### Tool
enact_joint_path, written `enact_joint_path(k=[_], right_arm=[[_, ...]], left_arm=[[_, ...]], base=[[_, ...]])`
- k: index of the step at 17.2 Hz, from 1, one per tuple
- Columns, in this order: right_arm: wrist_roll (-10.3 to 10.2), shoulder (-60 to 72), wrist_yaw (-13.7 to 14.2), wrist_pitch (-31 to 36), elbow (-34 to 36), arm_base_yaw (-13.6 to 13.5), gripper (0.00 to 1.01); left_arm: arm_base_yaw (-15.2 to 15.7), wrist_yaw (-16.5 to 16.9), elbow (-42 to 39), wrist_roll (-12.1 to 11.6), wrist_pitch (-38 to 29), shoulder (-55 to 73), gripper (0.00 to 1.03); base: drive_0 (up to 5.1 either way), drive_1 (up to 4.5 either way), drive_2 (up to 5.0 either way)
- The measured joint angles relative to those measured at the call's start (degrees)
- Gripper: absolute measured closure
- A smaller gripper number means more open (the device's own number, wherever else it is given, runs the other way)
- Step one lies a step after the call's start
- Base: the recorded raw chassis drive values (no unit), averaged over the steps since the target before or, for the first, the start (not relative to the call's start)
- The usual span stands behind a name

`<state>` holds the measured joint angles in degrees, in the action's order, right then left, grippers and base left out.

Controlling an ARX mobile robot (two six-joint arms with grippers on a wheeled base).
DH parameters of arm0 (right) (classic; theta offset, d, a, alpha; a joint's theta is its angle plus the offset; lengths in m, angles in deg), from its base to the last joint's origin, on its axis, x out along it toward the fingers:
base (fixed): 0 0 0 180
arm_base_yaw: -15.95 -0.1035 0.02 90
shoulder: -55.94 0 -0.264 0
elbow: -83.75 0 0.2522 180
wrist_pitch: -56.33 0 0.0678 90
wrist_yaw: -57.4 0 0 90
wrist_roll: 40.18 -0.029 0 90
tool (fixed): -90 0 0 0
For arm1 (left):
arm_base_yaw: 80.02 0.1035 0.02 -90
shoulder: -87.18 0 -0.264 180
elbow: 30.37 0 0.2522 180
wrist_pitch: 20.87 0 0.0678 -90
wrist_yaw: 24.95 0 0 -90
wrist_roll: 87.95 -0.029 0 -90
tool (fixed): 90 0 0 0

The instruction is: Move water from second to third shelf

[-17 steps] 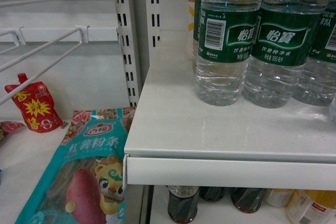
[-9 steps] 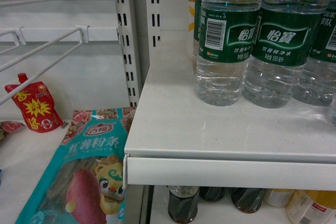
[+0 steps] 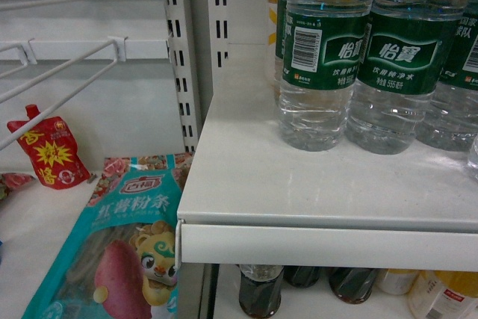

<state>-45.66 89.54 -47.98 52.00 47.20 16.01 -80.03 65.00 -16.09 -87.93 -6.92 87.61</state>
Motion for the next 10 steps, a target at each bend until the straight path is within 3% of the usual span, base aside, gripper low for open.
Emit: enact_joint_path(k=[2, 3, 5, 10], right_arm=[[3.3, -9.2, 12.9, -5.7, 4.0, 0.0, 0.26], [3.8, -12.4, 14.8, -7.8, 5.4, 0.0, 0.33], [4.5, -20.1, 15.2, -13.9, 7.1, 0.0, 0.52], [5.1, -25.2, 15.2, -12.0, 12.5, 0.0, 0.96]], left_arm=[[0.0, 0.0, 0.0, 0.0, 0.0, 0.0, 0.05], [0.0, 0.0, 0.0, 0.0, 0.0, 0.0, 0.05], [0.0, 0.0, 0.0, 0.0, 0.0, 0.0, 0.05], [0.0, 0.0, 0.0, 0.0, 0.0, 0.0, 0.05]], base=[[0.0, 0.00, 0.0], [0.0, 0.00, 0.0], [0.0, 0.00, 0.0], [0.0, 0.00, 0.0]])
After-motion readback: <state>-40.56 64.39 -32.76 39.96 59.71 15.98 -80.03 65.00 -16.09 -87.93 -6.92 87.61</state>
